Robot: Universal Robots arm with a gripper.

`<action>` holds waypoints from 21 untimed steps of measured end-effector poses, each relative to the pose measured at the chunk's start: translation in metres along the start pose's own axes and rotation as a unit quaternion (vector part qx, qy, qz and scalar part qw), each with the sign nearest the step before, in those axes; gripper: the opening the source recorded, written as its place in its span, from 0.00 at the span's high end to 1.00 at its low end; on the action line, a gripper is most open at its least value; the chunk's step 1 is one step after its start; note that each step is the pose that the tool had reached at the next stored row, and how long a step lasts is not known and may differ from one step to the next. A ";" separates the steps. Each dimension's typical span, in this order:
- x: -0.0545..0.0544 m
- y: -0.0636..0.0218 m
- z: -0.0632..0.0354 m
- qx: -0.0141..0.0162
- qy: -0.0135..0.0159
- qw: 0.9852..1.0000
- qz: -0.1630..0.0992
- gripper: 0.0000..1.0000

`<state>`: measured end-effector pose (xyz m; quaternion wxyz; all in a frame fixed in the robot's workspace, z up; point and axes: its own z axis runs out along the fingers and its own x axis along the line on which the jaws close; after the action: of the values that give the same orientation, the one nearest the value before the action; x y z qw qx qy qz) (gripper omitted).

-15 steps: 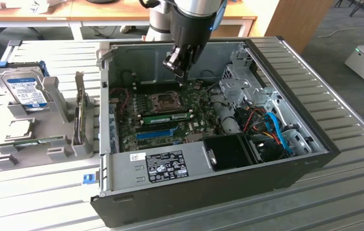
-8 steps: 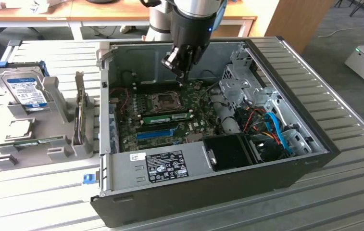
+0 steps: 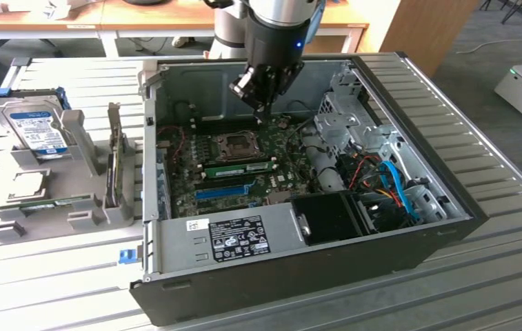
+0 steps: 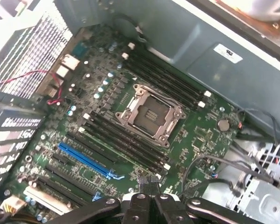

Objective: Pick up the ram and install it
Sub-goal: 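Press down the ram until it locks into place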

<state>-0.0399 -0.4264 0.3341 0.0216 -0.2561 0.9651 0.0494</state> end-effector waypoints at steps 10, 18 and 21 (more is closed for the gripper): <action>0.000 -0.0001 0.0015 0.004 -0.006 0.998 0.066 0.89; 0.000 -0.0002 0.0020 0.006 -0.008 0.996 0.091 0.89; 0.000 -0.0002 0.0021 0.006 -0.008 0.996 0.091 0.89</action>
<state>-0.0399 -0.4264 0.3320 0.0260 -0.1668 0.9845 0.0472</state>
